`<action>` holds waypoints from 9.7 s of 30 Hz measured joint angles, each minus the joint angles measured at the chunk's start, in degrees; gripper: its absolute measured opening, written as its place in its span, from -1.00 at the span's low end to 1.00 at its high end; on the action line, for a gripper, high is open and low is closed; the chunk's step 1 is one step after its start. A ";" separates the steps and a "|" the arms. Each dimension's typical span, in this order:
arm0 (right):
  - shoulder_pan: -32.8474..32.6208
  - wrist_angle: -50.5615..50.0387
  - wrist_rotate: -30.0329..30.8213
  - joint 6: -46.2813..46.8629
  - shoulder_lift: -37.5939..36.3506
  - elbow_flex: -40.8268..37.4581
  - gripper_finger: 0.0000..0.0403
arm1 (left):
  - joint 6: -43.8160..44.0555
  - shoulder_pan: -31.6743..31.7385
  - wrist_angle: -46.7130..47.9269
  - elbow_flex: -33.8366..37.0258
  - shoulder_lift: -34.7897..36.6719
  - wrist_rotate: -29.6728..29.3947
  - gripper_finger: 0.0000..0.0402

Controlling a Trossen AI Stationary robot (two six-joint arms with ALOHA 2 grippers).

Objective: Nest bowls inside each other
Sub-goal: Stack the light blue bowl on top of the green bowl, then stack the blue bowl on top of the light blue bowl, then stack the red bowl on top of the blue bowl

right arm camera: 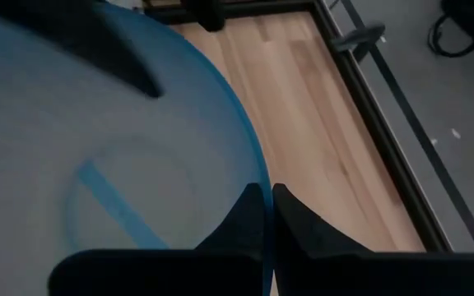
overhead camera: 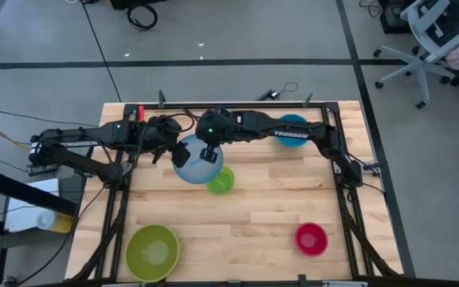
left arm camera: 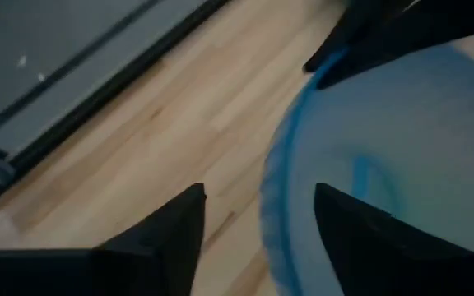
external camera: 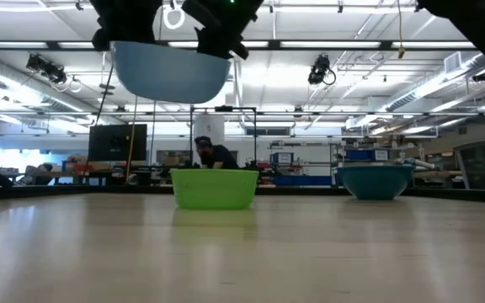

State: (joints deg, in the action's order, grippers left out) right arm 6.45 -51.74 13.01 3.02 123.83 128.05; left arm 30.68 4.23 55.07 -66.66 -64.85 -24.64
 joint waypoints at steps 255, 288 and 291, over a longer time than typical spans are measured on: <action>-7.88 26.91 39.43 31.59 -39.44 -63.88 -0.91 | -13.82 4.72 -57.53 5.23 -20.91 11.76 0.34; 0.86 28.01 -10.28 29.56 -43.20 -56.62 0.08 | -20.25 -0.73 25.26 -5.89 -13.60 47.14 -0.86; 0.90 25.52 -8.79 30.40 -43.49 -58.59 0.08 | -13.67 -11.02 23.03 -6.04 -11.25 47.02 -0.84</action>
State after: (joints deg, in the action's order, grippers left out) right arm 7.36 -26.22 4.22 33.42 80.34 69.46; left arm 17.02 -6.79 78.09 -72.70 -76.09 22.38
